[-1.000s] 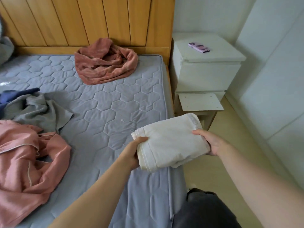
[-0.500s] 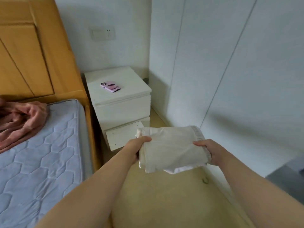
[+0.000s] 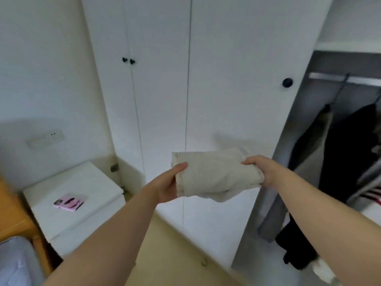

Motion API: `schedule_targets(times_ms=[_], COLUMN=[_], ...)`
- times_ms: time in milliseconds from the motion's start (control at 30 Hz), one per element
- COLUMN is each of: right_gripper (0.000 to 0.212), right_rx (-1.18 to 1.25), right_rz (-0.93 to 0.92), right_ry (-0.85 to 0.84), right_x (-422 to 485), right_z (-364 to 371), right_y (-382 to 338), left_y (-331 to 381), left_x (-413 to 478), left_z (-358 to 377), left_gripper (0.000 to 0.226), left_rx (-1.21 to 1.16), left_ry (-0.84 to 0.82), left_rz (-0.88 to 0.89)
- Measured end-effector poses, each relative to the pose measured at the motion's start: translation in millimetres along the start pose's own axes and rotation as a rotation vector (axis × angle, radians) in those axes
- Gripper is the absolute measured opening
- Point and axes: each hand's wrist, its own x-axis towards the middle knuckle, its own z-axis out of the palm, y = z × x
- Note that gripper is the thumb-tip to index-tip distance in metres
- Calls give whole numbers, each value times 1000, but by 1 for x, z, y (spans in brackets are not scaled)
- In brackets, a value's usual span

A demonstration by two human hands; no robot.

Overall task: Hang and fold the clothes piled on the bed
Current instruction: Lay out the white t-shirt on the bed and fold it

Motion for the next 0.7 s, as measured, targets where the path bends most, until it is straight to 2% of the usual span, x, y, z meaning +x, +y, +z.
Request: schedule_targets(times_ms=[67, 167, 233, 500, 567, 700], right_gripper=[15, 13, 11, 13, 18, 7], right_rx=[-12, -40, -90, -135, -116, -38], right_rz=[-22, -81, -119, -271, -298, -359], right_ry=[47, 129, 199, 514, 563, 627], right_x=[-23, -57, -80, -143, -157, -186], right_z=[-27, -61, -79, -144, -163, -204], right_y=[-34, -70, -88, -132, -147, -186], left_y=[32, 67, 87, 141, 156, 196], left_x=[6, 18, 25, 39, 36, 43], left_z=[28, 68, 96, 214, 242, 293], left_gripper=[59, 35, 33, 27, 28, 20], left_rx=[87, 198, 285, 709, 734, 628], left_ry=[-29, -78, -93, -177, -191, -292], left_rz=[17, 45, 78, 405, 493, 574])
